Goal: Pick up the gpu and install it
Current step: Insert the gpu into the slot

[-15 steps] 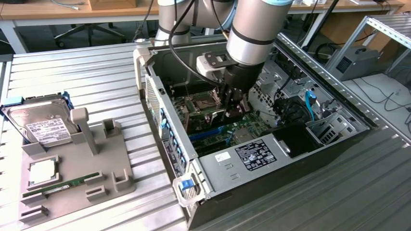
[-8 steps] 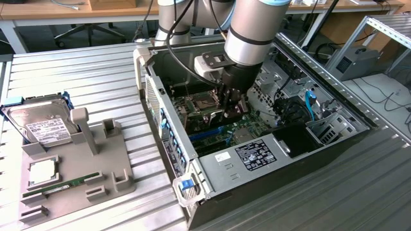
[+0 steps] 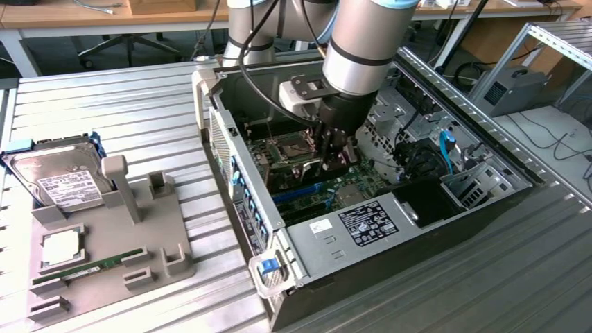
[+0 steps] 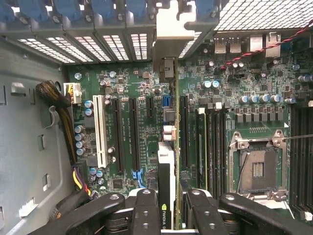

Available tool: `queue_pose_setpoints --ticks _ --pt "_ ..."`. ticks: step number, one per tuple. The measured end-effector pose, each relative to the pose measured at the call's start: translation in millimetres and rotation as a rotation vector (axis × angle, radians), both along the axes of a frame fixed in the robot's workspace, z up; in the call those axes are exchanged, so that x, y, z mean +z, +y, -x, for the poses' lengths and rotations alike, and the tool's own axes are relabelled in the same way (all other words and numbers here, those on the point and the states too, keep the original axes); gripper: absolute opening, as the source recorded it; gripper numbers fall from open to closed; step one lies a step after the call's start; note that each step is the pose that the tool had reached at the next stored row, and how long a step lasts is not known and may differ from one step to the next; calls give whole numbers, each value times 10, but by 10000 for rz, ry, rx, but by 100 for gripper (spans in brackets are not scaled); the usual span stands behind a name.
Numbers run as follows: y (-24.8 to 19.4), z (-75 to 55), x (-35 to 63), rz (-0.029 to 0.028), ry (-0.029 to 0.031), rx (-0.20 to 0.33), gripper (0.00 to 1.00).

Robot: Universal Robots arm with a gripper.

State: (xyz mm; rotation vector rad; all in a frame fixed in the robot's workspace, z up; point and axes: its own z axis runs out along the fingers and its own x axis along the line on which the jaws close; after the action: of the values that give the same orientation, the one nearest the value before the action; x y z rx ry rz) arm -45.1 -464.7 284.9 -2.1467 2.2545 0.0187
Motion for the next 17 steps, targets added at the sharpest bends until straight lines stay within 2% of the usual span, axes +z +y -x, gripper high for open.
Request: queue_pose_setpoints --ticks 9,17 --pt "0 24 -2 0 0 0 27" --pt "0 70 -53 5 1 1 27"
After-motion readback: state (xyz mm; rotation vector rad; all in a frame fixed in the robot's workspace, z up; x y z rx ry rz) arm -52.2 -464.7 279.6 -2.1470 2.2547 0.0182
